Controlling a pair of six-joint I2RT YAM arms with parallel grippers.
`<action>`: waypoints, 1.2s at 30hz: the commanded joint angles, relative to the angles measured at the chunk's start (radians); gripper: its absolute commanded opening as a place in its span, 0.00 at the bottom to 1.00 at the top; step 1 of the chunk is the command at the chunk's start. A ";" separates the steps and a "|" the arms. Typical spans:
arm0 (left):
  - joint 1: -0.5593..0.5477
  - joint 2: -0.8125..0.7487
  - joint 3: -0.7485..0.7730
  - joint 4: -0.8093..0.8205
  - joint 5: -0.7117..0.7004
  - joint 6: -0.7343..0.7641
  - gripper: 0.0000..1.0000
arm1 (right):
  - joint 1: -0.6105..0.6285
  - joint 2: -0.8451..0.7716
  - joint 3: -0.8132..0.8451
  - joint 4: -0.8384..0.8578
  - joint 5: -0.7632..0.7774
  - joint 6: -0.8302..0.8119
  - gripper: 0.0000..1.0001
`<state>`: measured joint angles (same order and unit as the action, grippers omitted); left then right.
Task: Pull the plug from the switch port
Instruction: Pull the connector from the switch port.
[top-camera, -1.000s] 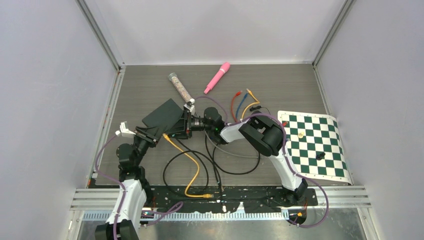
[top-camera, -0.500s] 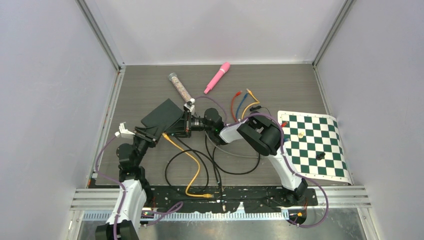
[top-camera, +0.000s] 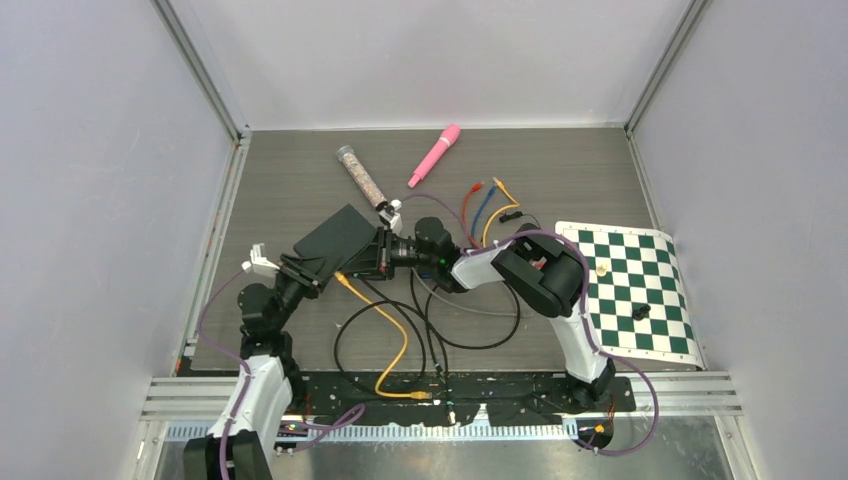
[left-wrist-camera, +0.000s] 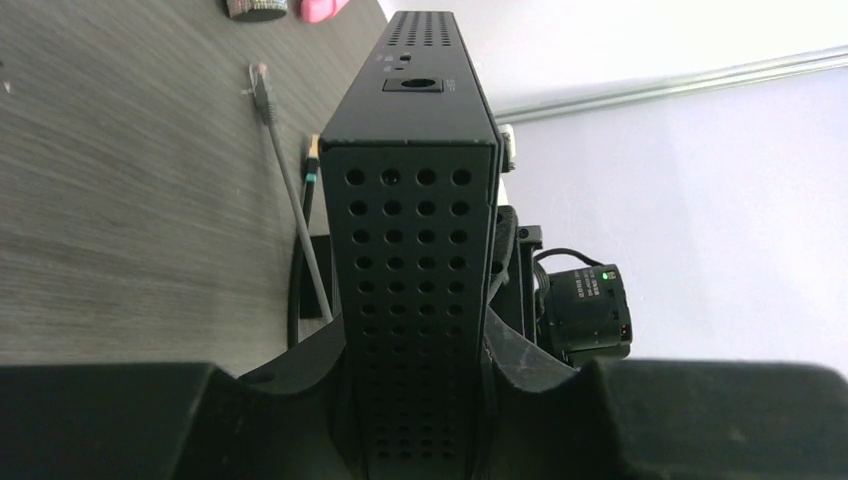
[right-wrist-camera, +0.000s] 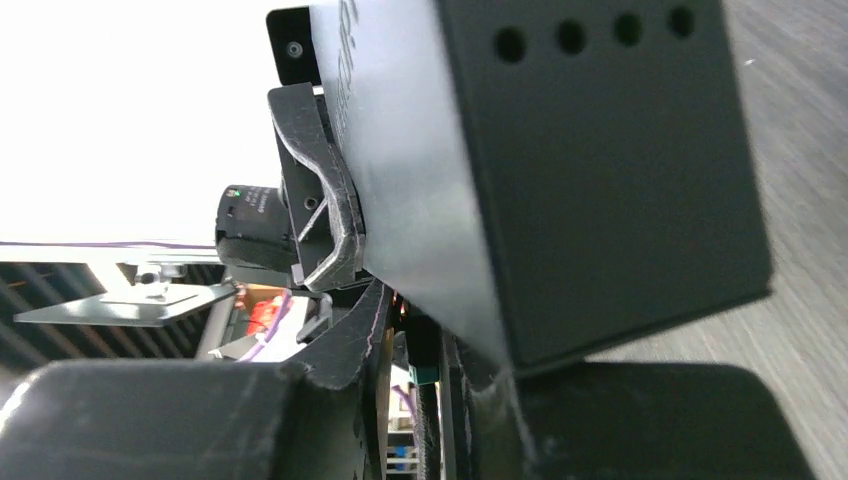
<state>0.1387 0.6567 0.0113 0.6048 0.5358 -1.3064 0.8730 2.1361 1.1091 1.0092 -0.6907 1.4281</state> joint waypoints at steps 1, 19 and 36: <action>0.019 0.007 0.038 0.092 -0.108 0.062 0.00 | 0.013 -0.120 -0.070 -0.008 -0.104 -0.151 0.05; 0.038 0.010 0.053 0.190 -0.239 0.072 0.00 | 0.031 -0.044 -0.260 0.289 -0.141 -0.020 0.05; 0.174 0.185 0.054 0.523 -0.137 -0.021 0.00 | 0.036 -0.063 -0.268 0.225 -0.154 -0.009 0.05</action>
<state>0.1936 0.8440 0.0139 0.7731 0.7666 -1.3293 0.9016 2.1139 0.9062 1.2770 -0.5667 1.4250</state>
